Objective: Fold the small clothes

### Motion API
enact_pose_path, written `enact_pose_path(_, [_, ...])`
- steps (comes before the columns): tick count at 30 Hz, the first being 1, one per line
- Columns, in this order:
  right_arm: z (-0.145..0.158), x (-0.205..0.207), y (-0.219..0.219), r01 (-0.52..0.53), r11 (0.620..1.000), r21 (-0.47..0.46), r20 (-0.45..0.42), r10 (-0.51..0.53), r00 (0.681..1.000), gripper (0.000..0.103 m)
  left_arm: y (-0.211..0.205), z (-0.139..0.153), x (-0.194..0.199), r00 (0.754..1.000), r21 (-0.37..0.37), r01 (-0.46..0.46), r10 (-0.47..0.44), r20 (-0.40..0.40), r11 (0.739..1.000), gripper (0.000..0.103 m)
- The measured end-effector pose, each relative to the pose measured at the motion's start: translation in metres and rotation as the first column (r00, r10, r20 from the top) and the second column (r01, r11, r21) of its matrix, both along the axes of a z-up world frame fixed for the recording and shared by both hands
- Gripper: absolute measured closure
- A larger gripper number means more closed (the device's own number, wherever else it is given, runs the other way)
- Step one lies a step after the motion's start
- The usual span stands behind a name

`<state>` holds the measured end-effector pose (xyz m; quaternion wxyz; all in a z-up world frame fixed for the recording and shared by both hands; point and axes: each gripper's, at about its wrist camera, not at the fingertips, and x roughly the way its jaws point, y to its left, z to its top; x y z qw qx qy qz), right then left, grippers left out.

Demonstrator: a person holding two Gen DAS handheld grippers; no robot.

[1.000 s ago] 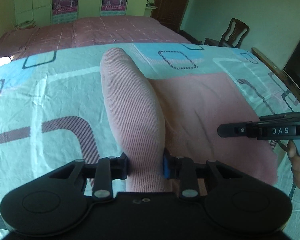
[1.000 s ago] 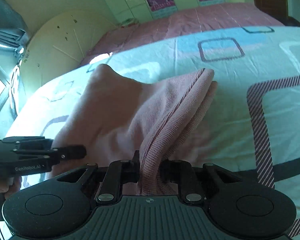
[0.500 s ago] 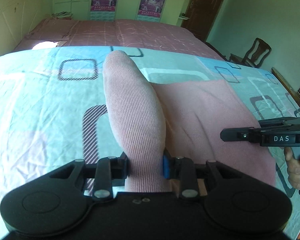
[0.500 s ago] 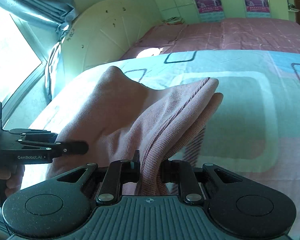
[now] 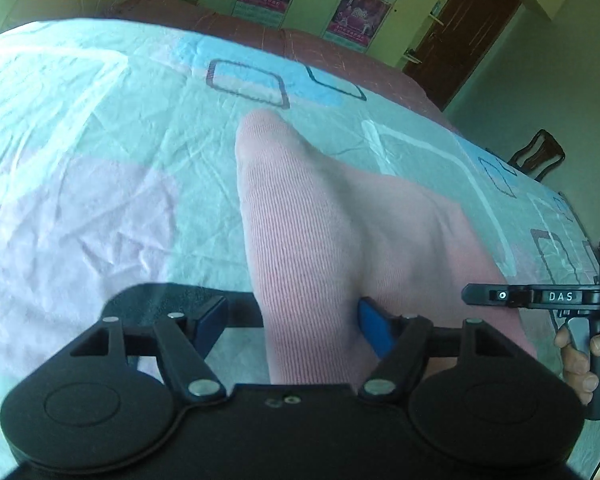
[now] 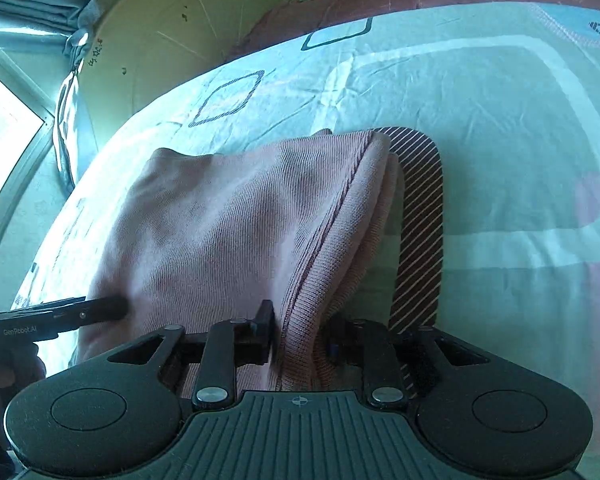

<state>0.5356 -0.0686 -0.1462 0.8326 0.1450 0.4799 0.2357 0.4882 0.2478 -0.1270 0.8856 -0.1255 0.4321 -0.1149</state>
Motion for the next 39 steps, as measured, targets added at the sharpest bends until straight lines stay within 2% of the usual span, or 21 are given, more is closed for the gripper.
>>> enact_pose_path(2, [0.017, -0.005, -0.007, 0.036, 0.999, -0.041, 0.082, -0.032, 0.996, 0.058, 0.003, 0.017, -0.007, 0.996, 0.024, -0.026, 0.023, 0.088, 0.999, 0.049])
enact_pose_path(4, [0.031, -0.011, -0.008, 0.046, 0.997, -0.056, 0.147, -0.037, 0.988, 0.059, 0.005, 0.028, -0.006, 0.991, 0.006, -0.015, 0.014, 0.134, 1.000, 0.065])
enact_pose_path(5, [0.034, -0.012, -0.004, 0.030, 0.998, -0.062, 0.167, -0.019, 0.986, 0.059, 0.000, 0.032, -0.002, 0.989, 0.017, 0.005, -0.007, 0.150, 1.000, 0.068])
enact_pose_path(8, [0.032, -0.011, 0.021, -0.076, 0.991, -0.110, 0.185, 0.096, 0.978, 0.077, -0.025, 0.028, 0.011, 0.988, 0.089, 0.086, -0.097, 0.123, 0.992, 0.076])
enact_pose_path(10, [0.019, -0.012, 0.040, -0.147, 0.972, -0.185, 0.186, 0.182, 0.966, 0.077, -0.036, 0.014, 0.011, 0.988, 0.143, 0.114, -0.127, 0.083, 0.983, 0.074])
enact_pose_path(12, [0.000, -0.011, 0.049, -0.154, 0.938, -0.310, 0.165, 0.212, 0.963, 0.078, -0.041, 0.005, 0.009, 0.987, 0.196, 0.124, -0.141, 0.076, 0.973, 0.074])
enact_pose_path(13, [-0.009, -0.010, 0.045, -0.150, 0.935, -0.321, 0.163, 0.210, 0.964, 0.078, -0.039, 0.004, 0.006, 0.986, 0.206, 0.125, -0.145, 0.084, 0.970, 0.074])
enact_pose_path(15, [-0.013, -0.010, 0.034, -0.120, 0.952, -0.281, 0.155, 0.169, 0.973, 0.078, -0.041, 0.004, -0.001, 0.983, 0.239, 0.124, -0.152, 0.100, 0.963, 0.074])
enact_pose_path(17, [-0.009, -0.015, 0.032, -0.125, 0.945, -0.301, 0.173, 0.183, 0.968, 0.078, -0.051, 0.005, -0.009, 0.975, 0.313, 0.129, -0.177, 0.132, 0.941, 0.074])
enact_pose_path(19, [0.000, -0.024, 0.030, -0.124, 0.942, -0.313, 0.201, 0.193, 0.960, 0.083, -0.058, 0.012, -0.023, 0.969, 0.345, 0.121, -0.186, 0.160, 0.931, 0.078])
enact_pose_path(20, [0.009, -0.032, 0.027, -0.128, 0.941, -0.312, 0.224, 0.204, 0.953, 0.094, -0.058, 0.015, -0.030, 0.968, 0.345, 0.112, -0.181, 0.174, 0.932, 0.079])
enact_pose_path(21, [0.019, -0.044, 0.025, -0.137, 0.945, -0.298, 0.252, 0.216, 0.943, 0.097, -0.055, 0.020, -0.040, 0.968, 0.330, 0.096, -0.165, 0.188, 0.939, 0.081])
enact_pose_path(23, [0.028, -0.067, 0.026, -0.193, 0.943, -0.270, 0.269, 0.267, 0.925, 0.097, -0.049, 0.023, -0.058, 0.973, 0.289, 0.071, -0.131, 0.192, 0.955, 0.084])
enact_pose_path(25, [0.029, -0.091, 0.032, -0.252, 0.921, -0.297, 0.288, 0.339, 0.896, 0.097, -0.045, 0.021, -0.075, 0.978, 0.264, 0.050, -0.100, 0.183, 0.963, 0.084])
enact_pose_path(27, [0.024, -0.107, 0.035, -0.284, 0.905, -0.316, 0.282, 0.375, 0.883, 0.097, -0.045, 0.018, -0.092, 0.981, 0.259, 0.041, -0.089, 0.175, 0.965, 0.084])
enact_pose_path(31, [0.000, -0.117, 0.029, -0.265, 0.887, -0.379, 0.231, 0.368, 0.901, 0.097, -0.046, 0.013, -0.116, 0.987, 0.252, 0.011, -0.050, 0.151, 0.968, 0.084])
enact_pose_path(35, [-0.013, -0.118, 0.020, -0.251, 0.889, -0.382, 0.206, 0.347, 0.915, 0.100, -0.049, 0.001, -0.125, 0.992, 0.269, -0.012, -0.022, 0.123, 0.963, 0.083])
enact_pose_path(39, [-0.007, -0.120, 0.017, -0.209, 0.915, -0.346, 0.211, 0.293, 0.933, 0.100, -0.055, 0.005, -0.129, 0.992, 0.286, -0.045, 0.008, 0.128, 0.957, 0.084])
